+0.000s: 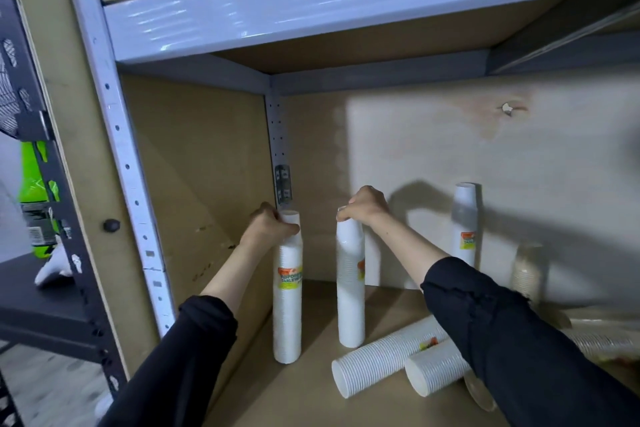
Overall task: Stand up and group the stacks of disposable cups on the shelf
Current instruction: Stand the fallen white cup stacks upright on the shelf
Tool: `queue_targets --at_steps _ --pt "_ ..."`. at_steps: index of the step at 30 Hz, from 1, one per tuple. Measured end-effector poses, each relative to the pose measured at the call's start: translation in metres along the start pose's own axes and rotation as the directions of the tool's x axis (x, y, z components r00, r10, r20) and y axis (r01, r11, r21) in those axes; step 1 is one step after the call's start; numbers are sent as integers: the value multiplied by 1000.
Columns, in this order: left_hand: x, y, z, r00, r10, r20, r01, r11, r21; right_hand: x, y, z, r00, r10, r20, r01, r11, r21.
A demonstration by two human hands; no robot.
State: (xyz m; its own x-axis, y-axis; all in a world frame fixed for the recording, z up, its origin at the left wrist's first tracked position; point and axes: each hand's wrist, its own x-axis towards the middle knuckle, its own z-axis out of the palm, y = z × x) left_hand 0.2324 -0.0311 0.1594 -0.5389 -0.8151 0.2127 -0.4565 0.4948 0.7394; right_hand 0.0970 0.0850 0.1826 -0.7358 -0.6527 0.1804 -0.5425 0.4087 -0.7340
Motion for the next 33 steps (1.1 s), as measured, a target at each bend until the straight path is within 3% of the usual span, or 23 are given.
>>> queue_targets --at_steps 11,20,27,33 --pt "-17 7 -22 994 106 -22 -101 985 139 -10 -1 -12 1000 -14 -22 14 1000 -23" --pt "-36 37 -20 963 230 -143 -192 952 237 -24 16 -42 997 20 -77 -20 1000 0" --pt "-61 73 13 919 386 -84 -361 906 219 -40 48 -76 983 92 -156 -94 996 -4" --pt "-75 98 54 904 428 15 -425 892 155 -58 90 -110 958 180 -224 -195 980 -47"
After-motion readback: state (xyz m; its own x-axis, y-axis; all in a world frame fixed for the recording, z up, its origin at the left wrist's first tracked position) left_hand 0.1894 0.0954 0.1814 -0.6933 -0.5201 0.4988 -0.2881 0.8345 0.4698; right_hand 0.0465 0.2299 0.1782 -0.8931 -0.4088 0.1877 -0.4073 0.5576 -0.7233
